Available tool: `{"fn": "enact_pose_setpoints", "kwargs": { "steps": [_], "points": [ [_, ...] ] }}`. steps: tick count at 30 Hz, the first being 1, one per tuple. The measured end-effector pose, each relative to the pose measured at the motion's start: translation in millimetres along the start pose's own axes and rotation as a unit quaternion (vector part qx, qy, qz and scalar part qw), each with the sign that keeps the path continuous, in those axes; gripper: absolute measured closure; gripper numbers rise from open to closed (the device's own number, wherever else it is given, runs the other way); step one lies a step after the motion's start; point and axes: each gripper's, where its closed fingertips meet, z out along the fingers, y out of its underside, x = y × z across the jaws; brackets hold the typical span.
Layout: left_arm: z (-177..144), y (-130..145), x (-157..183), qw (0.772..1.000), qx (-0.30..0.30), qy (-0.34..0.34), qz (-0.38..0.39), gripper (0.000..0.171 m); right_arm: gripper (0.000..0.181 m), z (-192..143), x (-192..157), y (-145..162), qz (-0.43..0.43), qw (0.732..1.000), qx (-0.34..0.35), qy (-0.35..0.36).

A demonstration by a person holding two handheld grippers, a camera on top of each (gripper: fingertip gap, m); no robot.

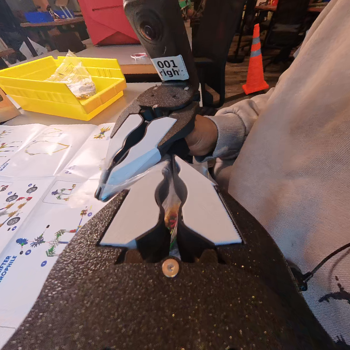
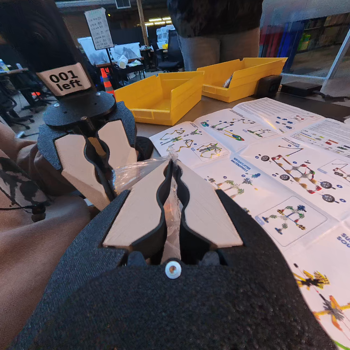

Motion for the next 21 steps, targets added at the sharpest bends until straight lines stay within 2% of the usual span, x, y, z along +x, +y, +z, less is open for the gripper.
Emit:
{"fn": "enact_pose_setpoints", "kwargs": {
  "steps": [5, 9, 11, 16, 21],
  "points": [
    [-4.2, 6.9, 8.6, 1.000, 0.005, 0.022, -0.010, 0.171, 0.181, 7.9, -3.4, 11.0, 0.018, 1.000, -0.018, -0.011],
    [-14.9, -3.2, 3.5, 0.998, 0.052, 0.030, -0.035, 0.171, 0.181, 3.1, 1.3, 0.0, 0.024, 1.000, -0.008, -0.018],
    [-20.6, -3.9, -3.8, 0.997, 0.064, 0.012, -0.039, 0.171, 0.181, -4.2, 8.9, -6.6, 0.022, 1.000, -0.006, -0.012],
    [-38.5, 3.0, -18.2, 0.996, 0.062, -0.032, -0.058, 0.171, 0.177, -26.3, 4.9, -23.9, 0.038, 0.997, -0.014, -0.062],
    [-45.9, 6.8, -36.3, 0.993, 0.059, -0.091, -0.055, 0.171, 0.181, -26.3, 1.2, -28.8, -0.030, 0.998, -0.041, -0.045]
  ]
}}
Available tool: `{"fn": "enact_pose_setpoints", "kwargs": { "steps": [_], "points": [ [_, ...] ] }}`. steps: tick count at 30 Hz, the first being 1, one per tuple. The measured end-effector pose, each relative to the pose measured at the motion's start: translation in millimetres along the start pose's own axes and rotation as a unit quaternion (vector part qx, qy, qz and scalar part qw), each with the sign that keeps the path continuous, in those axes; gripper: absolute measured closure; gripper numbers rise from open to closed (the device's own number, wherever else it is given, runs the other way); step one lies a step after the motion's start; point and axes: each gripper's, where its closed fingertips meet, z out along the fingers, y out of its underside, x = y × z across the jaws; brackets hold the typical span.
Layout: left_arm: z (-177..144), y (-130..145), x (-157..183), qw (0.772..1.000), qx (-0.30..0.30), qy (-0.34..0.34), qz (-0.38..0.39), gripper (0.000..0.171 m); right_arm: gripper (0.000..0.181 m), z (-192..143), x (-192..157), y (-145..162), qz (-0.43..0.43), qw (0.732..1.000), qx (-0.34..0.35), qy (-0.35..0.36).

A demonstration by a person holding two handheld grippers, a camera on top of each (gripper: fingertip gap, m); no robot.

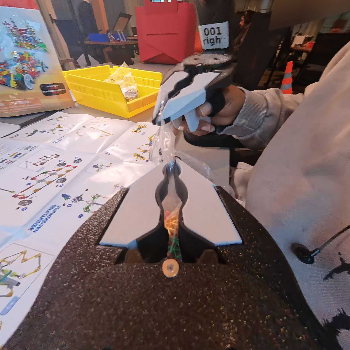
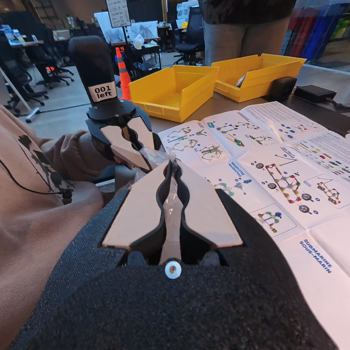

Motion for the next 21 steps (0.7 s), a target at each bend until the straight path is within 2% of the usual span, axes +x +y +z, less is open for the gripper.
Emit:
{"fn": "enact_pose_setpoints", "kwargs": {
  "steps": [3, 8, 13, 17, 21],
  "points": [
    [-2.9, -5.2, -6.6, 1.000, 0.019, -0.021, -0.006, 0.168, 0.181, -0.4, -5.6, -4.4, 0.008, 1.000, 0.005, -0.020],
    [0.7, -12.3, -6.3, 0.999, 0.045, -0.010, -0.027, 0.163, 0.181, 0.4, -9.0, -5.9, 0.005, 0.999, 0.000, -0.038],
    [1.2, -10.7, -16.3, 0.999, 0.021, -0.026, -0.031, 0.171, 0.181, -4.2, -3.9, -13.6, -0.015, 0.999, -0.014, -0.047],
    [-14.5, -9.4, -45.6, 0.993, 0.020, -0.096, -0.058, 0.171, 0.178, -14.4, 24.4, -32.3, -0.032, 0.999, -0.005, -0.015],
    [-31.6, -5.3, -74.4, 0.983, 0.026, -0.158, -0.094, 0.171, 0.162, -2.8, 82.7, -34.8, -0.070, 0.995, -0.026, 0.059]
  ]
}}
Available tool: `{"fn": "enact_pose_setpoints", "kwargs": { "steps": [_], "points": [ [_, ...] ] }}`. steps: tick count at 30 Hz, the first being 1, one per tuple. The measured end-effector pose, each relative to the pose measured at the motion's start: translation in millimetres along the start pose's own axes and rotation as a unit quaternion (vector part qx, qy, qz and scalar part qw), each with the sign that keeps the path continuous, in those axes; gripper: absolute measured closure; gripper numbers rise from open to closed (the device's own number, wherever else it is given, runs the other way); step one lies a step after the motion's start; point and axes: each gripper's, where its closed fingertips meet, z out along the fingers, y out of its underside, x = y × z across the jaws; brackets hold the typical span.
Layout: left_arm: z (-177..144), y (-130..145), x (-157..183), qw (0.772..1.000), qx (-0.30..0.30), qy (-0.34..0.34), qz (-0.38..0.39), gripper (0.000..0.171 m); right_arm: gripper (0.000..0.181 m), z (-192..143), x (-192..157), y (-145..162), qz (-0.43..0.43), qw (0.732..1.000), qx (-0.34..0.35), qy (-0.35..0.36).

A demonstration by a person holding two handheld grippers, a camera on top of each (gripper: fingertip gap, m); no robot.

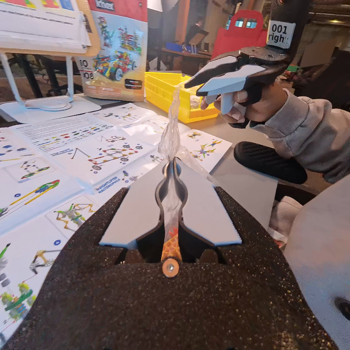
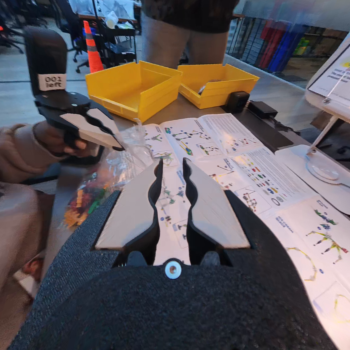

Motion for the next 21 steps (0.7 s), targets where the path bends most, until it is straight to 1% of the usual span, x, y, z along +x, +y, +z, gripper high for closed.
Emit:
{"fn": "enact_pose_setpoints", "kwargs": {
  "steps": [2, 4, 6, 9, 12, 14, 16, 19, 21],
  "points": [
    [-3.1, -0.3, -13.9, 1.000, 0.001, -0.022, -0.022, 0.171, 0.157, 23.1, 24.3, 7.9, -0.009, 1.000, -0.013, 0.020],
    [-6.5, 1.5, -26.8, 0.998, -0.005, -0.046, -0.040, 0.171, 0.147, 54.1, 38.1, 18.8, 0.004, 0.999, -0.034, 0.013],
    [-11.3, 1.2, -34.1, 0.997, -0.008, -0.059, -0.053, 0.171, 0.138, 88.0, 45.6, 29.3, 0.022, 0.998, -0.053, -0.004],
    [-17.8, 0.5, -33.9, 0.997, -0.019, -0.060, -0.045, 0.171, 0.123, 138.2, 50.5, 45.7, 0.037, 0.995, -0.087, -0.027],
    [-22.8, 1.5, -28.5, 0.998, -0.036, -0.039, -0.034, 0.171, 0.115, 180.6, 51.6, 55.4, 0.049, 0.992, -0.110, -0.045],
    [-26.5, 2.9, -28.3, 0.998, -0.046, -0.030, -0.029, 0.171, 0.113, 202.3, 50.8, 58.2, 0.050, 0.990, -0.122, -0.051],
    [-28.5, 10.3, -31.2, 0.997, -0.069, -0.021, -0.035, 0.171, 0.113, 219.4, 48.6, 59.2, 0.050, 0.988, -0.132, -0.057],
    [-30.9, 19.9, -48.2, 0.994, -0.093, -0.043, -0.039, 0.167, 0.114, 239.2, 47.9, 61.1, 0.042, 0.987, -0.145, -0.060],
    [-35.2, 18.4, -59.0, 0.993, -0.094, -0.054, -0.046, 0.162, 0.116, 249.7, 47.0, 63.1, 0.043, 0.985, -0.151, -0.065]
  ]
}}
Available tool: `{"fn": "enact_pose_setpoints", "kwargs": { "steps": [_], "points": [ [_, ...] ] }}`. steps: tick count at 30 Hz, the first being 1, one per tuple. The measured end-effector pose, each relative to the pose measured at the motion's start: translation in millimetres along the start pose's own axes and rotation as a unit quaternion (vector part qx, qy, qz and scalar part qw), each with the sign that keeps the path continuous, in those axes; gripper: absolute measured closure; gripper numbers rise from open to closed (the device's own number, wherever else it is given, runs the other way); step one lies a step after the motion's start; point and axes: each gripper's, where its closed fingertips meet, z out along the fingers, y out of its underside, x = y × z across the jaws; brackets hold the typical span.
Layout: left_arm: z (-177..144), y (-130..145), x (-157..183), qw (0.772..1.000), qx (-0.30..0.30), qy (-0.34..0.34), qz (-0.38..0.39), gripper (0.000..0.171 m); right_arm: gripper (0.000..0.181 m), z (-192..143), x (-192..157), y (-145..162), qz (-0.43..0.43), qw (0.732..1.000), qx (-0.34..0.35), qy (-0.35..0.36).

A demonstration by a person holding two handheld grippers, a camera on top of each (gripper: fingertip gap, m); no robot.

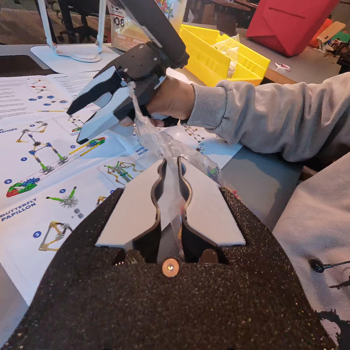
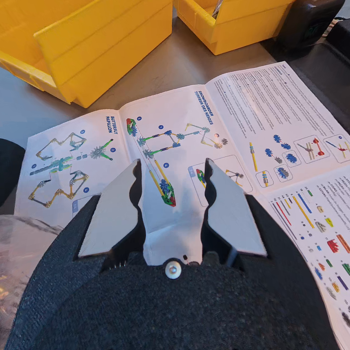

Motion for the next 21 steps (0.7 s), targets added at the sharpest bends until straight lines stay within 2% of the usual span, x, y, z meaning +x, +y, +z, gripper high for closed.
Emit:
{"fn": "enact_pose_setpoints", "kwargs": {
  "steps": [5, 9, 12, 16, 18, 21],
  "points": [
    [-30.4, -37.3, -49.6, 0.994, 0.072, -0.086, 0.005, 0.151, 0.117, 17.6, 1.0, 0.8, -0.005, 1.000, -0.014, -0.010],
    [-33.0, -45.2, -86.7, 0.990, 0.045, -0.131, 0.008, 0.142, 0.118, 11.1, -5.4, 1.2, -0.013, 1.000, -0.013, -0.024],
    [-13.1, -47.2, -92.6, 0.991, 0.022, -0.125, 0.036, 0.135, 0.119, -9.3, -0.1, 1.5, -0.027, 1.000, -0.003, -0.004],
    [27.3, -59.6, -104.4, 0.988, 0.024, -0.134, 0.072, 0.131, 0.118, -36.3, 33.7, -1.6, -0.021, 0.998, 0.023, 0.055],
    [46.9, -67.9, -125.2, 0.982, 0.019, -0.168, 0.084, 0.131, 0.118, -48.8, 45.6, -3.9, -0.003, 0.997, 0.039, 0.066],
    [71.1, -74.6, -167.3, 0.977, -0.006, -0.209, 0.051, 0.130, 0.118, -67.8, 50.4, -2.7, 0.007, 0.996, 0.052, 0.069]
  ]
}}
